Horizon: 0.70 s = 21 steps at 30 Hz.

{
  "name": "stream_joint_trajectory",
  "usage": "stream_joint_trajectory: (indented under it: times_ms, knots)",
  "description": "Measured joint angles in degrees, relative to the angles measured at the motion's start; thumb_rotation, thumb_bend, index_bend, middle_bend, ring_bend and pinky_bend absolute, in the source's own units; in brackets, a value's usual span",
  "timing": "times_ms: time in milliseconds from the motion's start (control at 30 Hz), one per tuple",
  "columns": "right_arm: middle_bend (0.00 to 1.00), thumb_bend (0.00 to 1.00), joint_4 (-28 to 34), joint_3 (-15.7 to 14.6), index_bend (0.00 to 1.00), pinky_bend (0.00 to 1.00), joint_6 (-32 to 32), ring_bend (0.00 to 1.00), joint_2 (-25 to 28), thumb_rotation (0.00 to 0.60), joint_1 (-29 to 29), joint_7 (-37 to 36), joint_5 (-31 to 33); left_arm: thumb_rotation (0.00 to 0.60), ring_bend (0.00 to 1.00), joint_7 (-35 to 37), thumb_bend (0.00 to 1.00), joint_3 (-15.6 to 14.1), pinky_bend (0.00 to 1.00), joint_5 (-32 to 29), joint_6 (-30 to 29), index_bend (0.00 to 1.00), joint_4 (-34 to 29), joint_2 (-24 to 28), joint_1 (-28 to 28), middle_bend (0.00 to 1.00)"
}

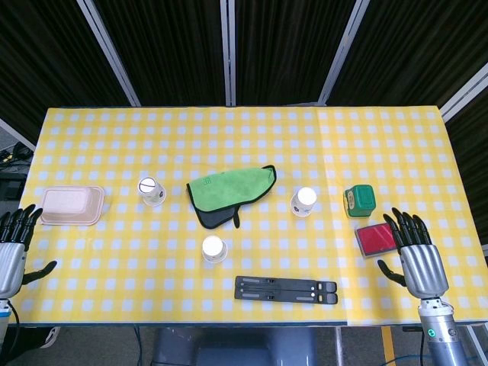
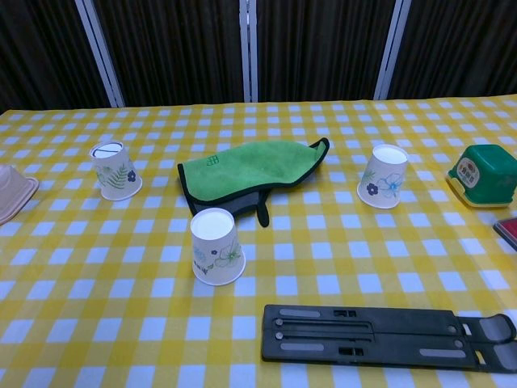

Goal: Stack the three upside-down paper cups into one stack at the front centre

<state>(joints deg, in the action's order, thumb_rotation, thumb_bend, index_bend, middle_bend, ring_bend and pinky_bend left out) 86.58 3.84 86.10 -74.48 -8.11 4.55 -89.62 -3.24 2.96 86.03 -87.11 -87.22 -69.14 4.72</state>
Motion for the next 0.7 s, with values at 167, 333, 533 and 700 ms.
stream_joint_trajectory:
  times_ms: [167, 333, 533, 700]
  knots:
    - [0.0, 0.14, 0.12, -0.06, 0.0, 0.0, 0.0, 0.0, 0.04, 0.6, 0.02, 0.02, -0.06, 0.6, 0.0, -0.01, 0.0, 0.0, 0.0, -0.08, 0.1, 0.0, 0.03, -0.01, 0.02, 0.0]
    - [0.0, 0.14, 0.31, -0.06, 0.0, 0.0, 0.14, 0.0, 0.15, 0.6, 0.08, 0.0, -0.16, 0.6, 0.0, 0.09, 0.0, 0.06, 0.0, -0.25, 0.46, 0.0, 0.03, -0.02, 0.2, 0.0]
    - [0.0, 0.14, 0.58, 0.14, 0.0, 0.0, 0.09, 0.0, 0.46, 0.6, 0.12, -0.59, 0.22, 0.6, 0.0, -0.03, 0.0, 0.9, 0.0, -0.73, 1.67, 0.0, -1.08, 0.4, 1.3, 0.0]
    - [0.0, 0.14, 0.96, 0.09, 0.0, 0.0, 0.43, 0.0, 0.82, 0.6, 0.2, -1.23, -0.21, 0.6, 0.0, -0.41, 0.0, 2.73, 0.0, -2.3, 5.45, 0.0, -2.95, 1.99, 4.07, 0.0]
